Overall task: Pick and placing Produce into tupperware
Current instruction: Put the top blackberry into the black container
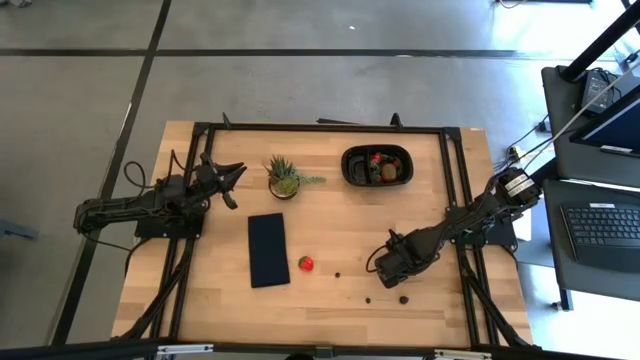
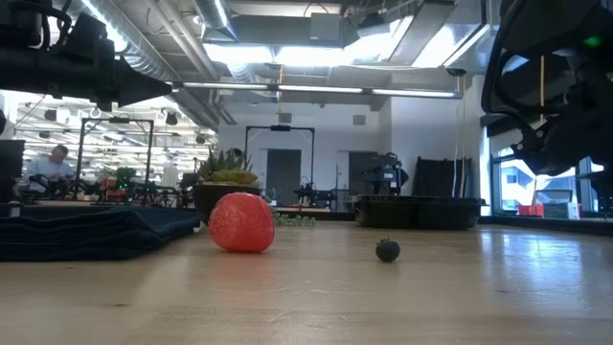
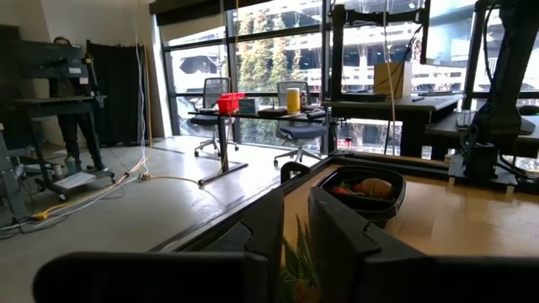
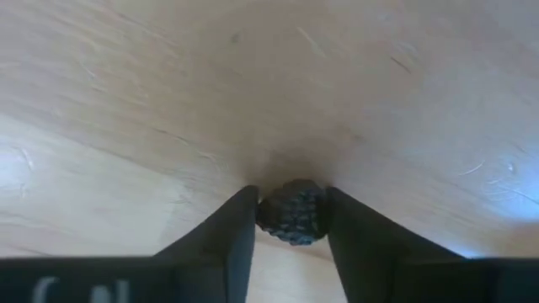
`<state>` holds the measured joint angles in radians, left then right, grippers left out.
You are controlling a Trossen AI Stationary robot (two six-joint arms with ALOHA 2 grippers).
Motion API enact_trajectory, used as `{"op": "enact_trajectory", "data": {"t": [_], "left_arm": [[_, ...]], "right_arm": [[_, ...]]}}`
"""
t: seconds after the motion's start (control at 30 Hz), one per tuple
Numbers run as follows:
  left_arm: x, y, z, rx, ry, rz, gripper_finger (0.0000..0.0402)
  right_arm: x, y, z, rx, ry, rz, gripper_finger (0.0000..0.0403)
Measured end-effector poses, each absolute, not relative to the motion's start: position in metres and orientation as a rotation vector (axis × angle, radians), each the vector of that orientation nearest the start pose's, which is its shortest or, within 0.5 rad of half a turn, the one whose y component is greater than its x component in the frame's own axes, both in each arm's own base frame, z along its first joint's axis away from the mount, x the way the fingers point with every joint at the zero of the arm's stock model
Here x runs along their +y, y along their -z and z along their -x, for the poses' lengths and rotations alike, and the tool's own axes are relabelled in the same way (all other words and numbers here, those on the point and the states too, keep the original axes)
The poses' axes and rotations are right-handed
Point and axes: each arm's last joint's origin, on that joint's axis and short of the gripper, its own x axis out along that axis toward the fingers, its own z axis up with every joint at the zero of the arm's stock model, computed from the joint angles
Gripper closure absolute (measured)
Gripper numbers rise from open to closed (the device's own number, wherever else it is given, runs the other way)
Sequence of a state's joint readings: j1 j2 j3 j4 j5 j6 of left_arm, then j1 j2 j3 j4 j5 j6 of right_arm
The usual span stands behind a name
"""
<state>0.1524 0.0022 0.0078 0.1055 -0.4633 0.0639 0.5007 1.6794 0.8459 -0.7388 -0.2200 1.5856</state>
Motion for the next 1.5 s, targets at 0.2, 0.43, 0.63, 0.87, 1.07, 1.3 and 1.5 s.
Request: {"op": "enact_trajectory", "data": {"t": [0.2, 0.43, 0.63, 0.87, 1.07, 1.3, 1.5], "left_arm": [[0.027, -0.176, -0.091, -0.092, -0.618, -0.044, 0.0366], [0.027, -0.176, -0.091, -0.092, -0.618, -0.044, 0.0381], [0.027, -0.176, -0.091, -0.093, -0.618, -0.044, 0.0391], [0.027, -0.176, -0.091, -0.092, -0.618, -0.044, 0.0401], [0.027, -0.176, -0.091, -0.093, -0.618, -0.044, 0.0392], [0.027, -0.176, -0.091, -0.092, -0.618, -0.044, 0.0374], [0.027, -0.176, -0.091, -0.092, -0.618, -0.045, 0.0362]], "right_arm": [[0.129, -0.129, -0.223, 1.602, 0.750, -0.936, 0.0290], [0.111, -0.139, -0.237, 1.590, 0.692, -0.871, 0.0279], [0.078, -0.160, -0.261, 1.561, 0.626, -0.774, 0.0288], [0.025, -0.199, -0.283, 1.527, 0.644, -0.638, 0.0281], [-0.032, -0.227, -0.293, 1.461, 0.661, -0.590, 0.0280], [-0.105, -0.236, -0.282, 1.402, 0.715, -0.621, 0.0279], [-0.149, -0.235, -0.268, 1.340, 0.750, -0.643, 0.0279]]}}
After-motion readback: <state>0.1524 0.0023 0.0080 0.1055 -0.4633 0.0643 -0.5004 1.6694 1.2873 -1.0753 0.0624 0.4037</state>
